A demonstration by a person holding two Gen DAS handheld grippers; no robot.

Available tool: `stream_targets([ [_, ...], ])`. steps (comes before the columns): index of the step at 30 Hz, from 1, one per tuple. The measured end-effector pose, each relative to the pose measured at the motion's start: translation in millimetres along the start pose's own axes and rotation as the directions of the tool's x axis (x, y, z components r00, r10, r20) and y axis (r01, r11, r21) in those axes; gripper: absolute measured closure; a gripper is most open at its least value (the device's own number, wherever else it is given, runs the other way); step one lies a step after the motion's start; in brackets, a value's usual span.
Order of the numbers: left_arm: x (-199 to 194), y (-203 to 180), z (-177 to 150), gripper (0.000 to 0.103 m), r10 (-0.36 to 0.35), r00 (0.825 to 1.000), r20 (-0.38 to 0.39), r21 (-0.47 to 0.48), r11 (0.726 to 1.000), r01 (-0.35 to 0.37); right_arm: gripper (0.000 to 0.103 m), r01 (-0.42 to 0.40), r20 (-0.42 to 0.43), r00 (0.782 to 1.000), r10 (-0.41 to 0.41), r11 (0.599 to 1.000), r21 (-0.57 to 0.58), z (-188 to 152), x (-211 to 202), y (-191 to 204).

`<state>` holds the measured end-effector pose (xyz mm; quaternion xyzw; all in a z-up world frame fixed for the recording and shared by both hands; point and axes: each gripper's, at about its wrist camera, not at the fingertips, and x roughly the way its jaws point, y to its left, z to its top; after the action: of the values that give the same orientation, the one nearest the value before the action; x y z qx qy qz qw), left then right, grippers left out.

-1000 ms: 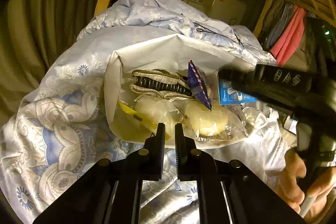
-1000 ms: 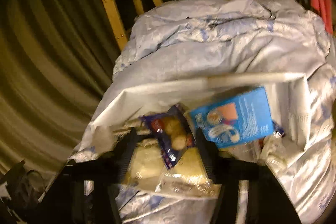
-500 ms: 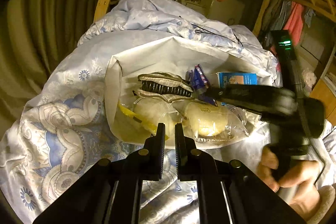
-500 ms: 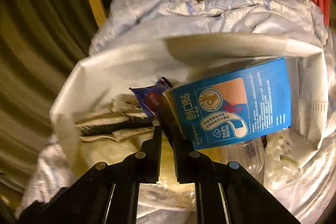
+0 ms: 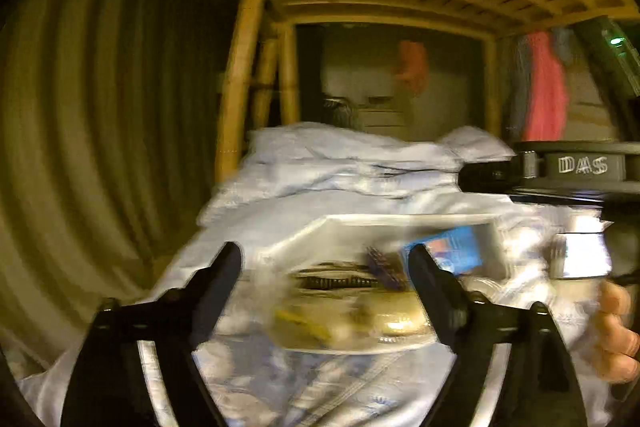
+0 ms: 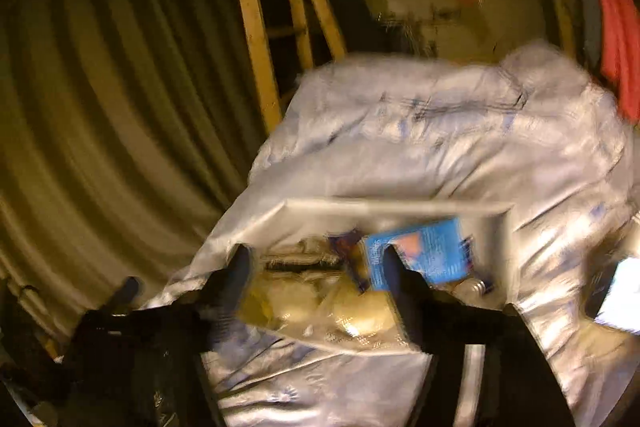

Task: Organize objects

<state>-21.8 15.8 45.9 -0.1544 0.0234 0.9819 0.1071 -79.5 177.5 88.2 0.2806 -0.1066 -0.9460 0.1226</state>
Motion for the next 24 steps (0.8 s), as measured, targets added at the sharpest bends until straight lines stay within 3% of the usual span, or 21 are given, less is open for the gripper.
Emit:
stream_targets([
  [2, 1.4, 1.0, -0.1, 0.016, -0.060, 0.996, -0.063, -0.048, 0.997, 0.057, 0.022, 0.065, 0.048, 0.997, -0.063, 0.998, -0.028, 1.7, -17.4, 3.8],
  [6, 16.2, 0.2, -8.9, 0.016, -0.074, 0.986, -0.147, -0.076, 0.995, 0.063, 0.020, 0.108, 0.116, 0.988, -0.098, 0.991, -0.078, -11.5, -33.4, 2.7],
  [11, 49.1, 4.0, -28.4, 0.016, -0.070, 0.948, -0.311, -0.130, 0.991, 0.031, 0.020, 0.115, 0.069, 0.992, -0.106, 0.983, -0.146, -53.4, -14.8, -3.0],
  [16, 58.6, 10.4, -42.2, 0.017, -0.070, 0.928, -0.366, -0.177, 0.984, 0.004, 0.020, 0.118, -0.004, 0.993, -0.118, 0.992, -0.051, -75.4, 9.9, -21.0],
  [20, 54.0, 9.5, -46.9, 0.023, -0.038, 0.925, -0.378, -0.168, 0.985, -0.028, 0.020, 0.138, -0.065, 0.988, -0.137, 0.990, 0.013, -83.5, 19.4, -34.9],
  [24, 50.5, 2.4, -46.1, 0.030, -0.005, 0.930, -0.369, -0.120, 0.992, -0.042, 0.020, 0.109, -0.047, 0.993, -0.107, 0.993, 0.044, -87.5, 15.2, -39.9],
])
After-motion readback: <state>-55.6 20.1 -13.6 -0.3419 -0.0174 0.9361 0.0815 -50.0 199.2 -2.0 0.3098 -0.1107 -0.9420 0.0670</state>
